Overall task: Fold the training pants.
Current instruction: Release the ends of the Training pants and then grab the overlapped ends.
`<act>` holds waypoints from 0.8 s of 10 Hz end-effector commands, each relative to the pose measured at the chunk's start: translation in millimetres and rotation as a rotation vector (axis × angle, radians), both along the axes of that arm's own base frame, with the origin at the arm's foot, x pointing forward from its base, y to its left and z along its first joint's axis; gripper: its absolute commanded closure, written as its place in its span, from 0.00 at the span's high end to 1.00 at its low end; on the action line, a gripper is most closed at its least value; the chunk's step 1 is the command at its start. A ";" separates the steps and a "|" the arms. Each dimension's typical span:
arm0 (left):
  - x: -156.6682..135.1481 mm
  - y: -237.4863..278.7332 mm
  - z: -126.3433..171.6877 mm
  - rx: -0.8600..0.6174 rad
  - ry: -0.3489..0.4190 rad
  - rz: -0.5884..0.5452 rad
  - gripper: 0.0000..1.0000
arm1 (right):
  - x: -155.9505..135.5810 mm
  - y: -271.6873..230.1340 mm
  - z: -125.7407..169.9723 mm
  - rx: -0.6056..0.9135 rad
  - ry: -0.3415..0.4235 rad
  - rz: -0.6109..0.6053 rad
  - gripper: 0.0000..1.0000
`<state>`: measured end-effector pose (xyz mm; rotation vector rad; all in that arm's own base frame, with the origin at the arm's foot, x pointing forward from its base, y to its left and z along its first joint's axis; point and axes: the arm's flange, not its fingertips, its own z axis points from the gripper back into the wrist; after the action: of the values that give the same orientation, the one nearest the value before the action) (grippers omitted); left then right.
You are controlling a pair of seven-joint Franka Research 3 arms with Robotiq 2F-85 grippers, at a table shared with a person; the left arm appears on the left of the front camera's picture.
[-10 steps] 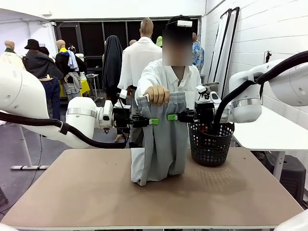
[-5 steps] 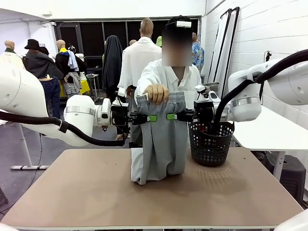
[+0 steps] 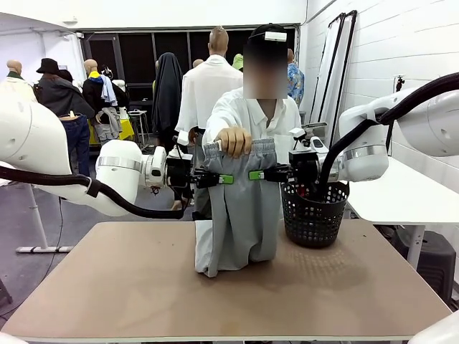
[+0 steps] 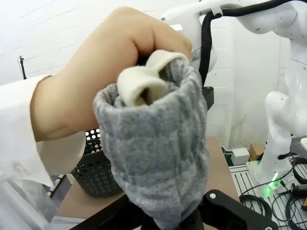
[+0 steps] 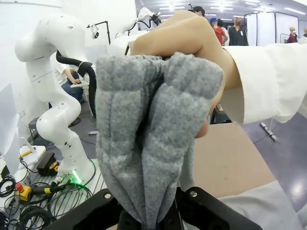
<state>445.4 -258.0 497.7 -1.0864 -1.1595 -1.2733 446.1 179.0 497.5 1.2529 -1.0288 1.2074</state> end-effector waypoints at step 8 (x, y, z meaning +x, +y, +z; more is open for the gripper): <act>-1.1 0.4 0.8 -0.028 0.012 0.026 0.00 | -1.9 0.9 2.7 0.001 -0.006 0.003 0.00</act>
<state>445.3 -257.5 496.2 -1.0935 -1.1636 -1.2566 446.0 179.1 497.8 1.2526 -1.0293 1.2081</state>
